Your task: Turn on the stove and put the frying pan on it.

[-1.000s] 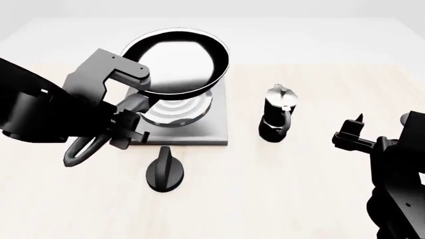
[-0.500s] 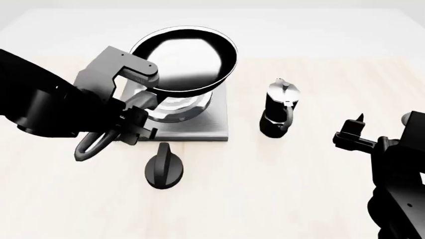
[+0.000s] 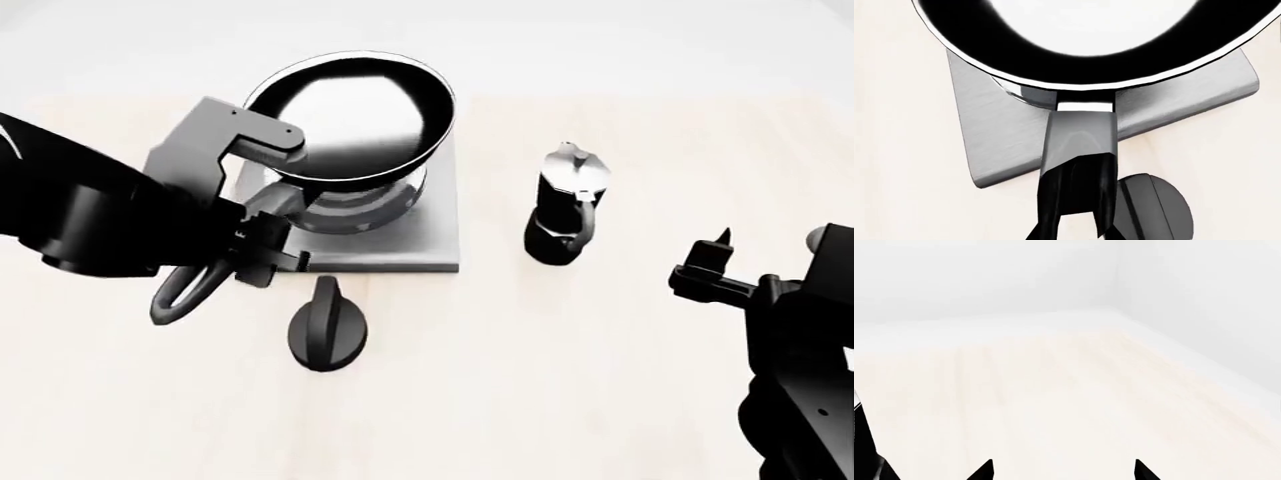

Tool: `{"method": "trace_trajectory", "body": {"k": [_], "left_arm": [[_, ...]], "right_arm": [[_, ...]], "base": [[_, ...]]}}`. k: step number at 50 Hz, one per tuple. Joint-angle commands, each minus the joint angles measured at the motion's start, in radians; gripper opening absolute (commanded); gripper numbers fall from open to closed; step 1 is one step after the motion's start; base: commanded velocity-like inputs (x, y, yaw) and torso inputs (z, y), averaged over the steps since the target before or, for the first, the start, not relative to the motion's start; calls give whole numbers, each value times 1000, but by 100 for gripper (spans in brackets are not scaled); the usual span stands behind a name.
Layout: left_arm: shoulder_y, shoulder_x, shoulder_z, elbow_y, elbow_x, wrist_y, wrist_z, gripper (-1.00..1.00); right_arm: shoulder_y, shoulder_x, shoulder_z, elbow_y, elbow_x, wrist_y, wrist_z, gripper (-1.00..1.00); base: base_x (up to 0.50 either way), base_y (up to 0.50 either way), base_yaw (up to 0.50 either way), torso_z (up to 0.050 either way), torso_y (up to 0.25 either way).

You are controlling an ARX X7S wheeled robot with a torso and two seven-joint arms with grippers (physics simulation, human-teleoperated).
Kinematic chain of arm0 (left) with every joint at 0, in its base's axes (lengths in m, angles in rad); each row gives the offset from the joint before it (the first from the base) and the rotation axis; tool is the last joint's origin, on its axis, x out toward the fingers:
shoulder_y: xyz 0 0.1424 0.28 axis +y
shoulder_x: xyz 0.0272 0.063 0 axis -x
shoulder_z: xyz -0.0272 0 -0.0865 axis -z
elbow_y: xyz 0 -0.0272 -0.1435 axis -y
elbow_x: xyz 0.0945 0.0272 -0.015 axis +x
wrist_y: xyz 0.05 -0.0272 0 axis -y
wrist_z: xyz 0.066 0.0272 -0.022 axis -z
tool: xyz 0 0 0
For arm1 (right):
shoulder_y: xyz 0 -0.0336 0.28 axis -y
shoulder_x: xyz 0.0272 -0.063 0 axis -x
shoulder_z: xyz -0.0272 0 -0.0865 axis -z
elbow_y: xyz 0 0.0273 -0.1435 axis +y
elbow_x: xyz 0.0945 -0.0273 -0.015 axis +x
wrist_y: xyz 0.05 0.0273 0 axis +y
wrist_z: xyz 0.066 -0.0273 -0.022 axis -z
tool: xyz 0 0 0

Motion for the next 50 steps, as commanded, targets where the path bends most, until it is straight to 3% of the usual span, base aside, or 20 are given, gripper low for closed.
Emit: {"method": "trace_trajectory", "body": {"k": [1,6,36,37,50], "left_arm": [[-8,-4,-25,-15,31,14,-16,-100],[-6,-14,-29,-6,37,25,-21,-100],[52,-19,-22,-20,59,67,7,-100],[53,-19,-23,-20,60,70,9,100],[40,-28,-33,-10,59,77,-3,100]], "right_arm": [[-2,0,-1,0,4,-2,1,100],[-1,1,-1,-3,7,-3,2,100],[-11,3,-5,-11,13,-12,5,100],[-12,4,-5,-11,13,-13,5,100],[-10,6,-5,-15,19,-14,6,100]], "base": [[0,0,0,0,-250],[0,0,0,0,-236],[0,0,0,0,1],[0,0,0,0,0],[0,0,0,0,0]]}}
